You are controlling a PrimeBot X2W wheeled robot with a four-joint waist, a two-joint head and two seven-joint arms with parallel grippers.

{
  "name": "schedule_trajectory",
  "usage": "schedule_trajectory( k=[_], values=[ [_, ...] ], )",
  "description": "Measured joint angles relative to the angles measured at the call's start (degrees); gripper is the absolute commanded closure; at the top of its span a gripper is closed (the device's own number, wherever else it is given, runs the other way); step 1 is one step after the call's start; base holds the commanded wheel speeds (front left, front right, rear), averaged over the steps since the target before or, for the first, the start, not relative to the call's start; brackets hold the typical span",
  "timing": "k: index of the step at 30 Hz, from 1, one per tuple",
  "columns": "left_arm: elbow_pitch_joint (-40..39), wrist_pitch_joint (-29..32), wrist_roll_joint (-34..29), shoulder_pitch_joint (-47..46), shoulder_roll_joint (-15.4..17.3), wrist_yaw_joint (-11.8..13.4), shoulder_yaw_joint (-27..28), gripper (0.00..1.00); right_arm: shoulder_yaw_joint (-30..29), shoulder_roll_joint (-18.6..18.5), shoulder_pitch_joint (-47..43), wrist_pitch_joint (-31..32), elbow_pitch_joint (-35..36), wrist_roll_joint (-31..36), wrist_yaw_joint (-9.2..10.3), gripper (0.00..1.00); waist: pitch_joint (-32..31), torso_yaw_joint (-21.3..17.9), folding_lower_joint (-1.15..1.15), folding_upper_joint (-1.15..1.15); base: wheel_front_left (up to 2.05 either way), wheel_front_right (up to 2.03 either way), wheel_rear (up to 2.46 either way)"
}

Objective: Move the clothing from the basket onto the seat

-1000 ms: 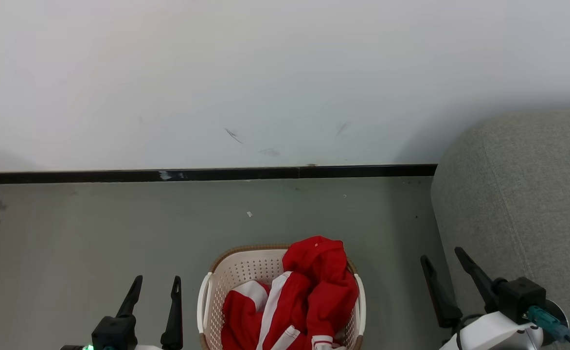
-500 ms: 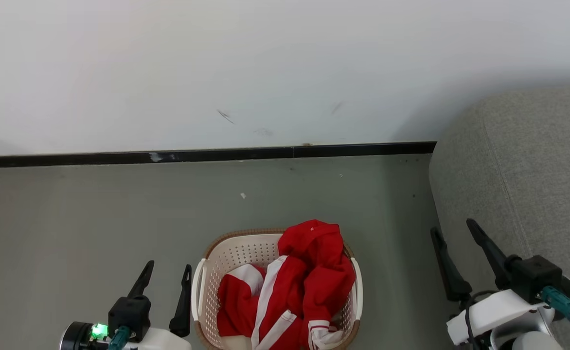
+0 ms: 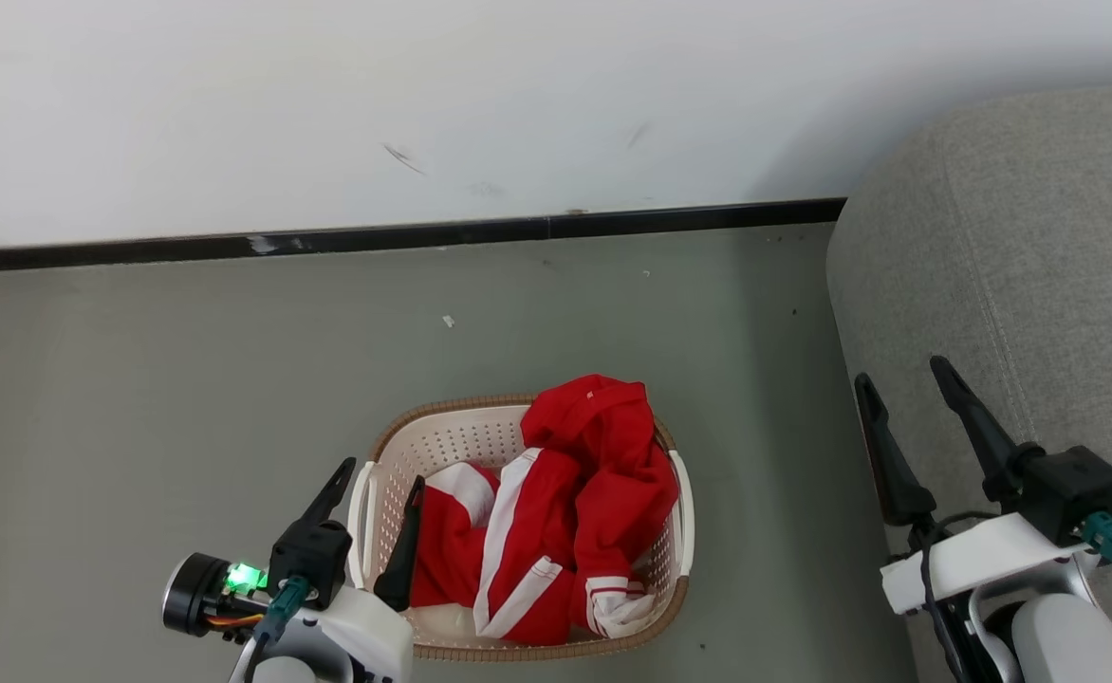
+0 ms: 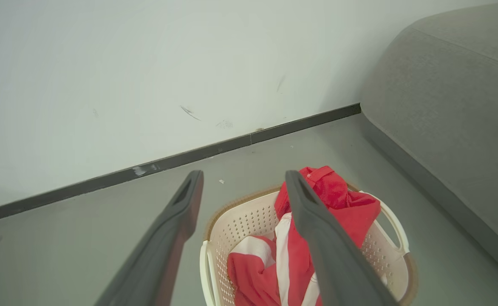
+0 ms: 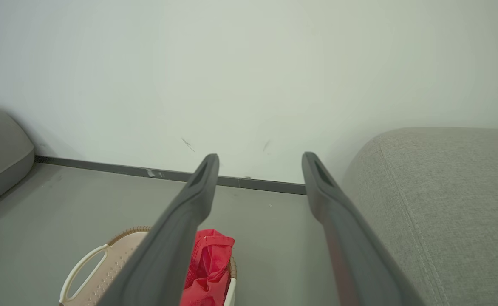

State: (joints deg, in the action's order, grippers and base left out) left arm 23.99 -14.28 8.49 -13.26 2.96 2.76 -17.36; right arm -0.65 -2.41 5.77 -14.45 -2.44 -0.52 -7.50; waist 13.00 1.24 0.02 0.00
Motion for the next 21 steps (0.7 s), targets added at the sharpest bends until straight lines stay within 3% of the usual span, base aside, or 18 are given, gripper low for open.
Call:
schedule_trajectory(
  k=[21],
  values=[
    [8.36, 0.07, -1.78, -10.94, -0.88, -1.51, -5.83, 0.00, -1.41, -0.07, 10.41, -0.15, 4.48, -0.19, 0.00, 0.00, 12.42, -4.10, 0.00, 0.00, 0.00, 0.00, 0.00]
  ],
)
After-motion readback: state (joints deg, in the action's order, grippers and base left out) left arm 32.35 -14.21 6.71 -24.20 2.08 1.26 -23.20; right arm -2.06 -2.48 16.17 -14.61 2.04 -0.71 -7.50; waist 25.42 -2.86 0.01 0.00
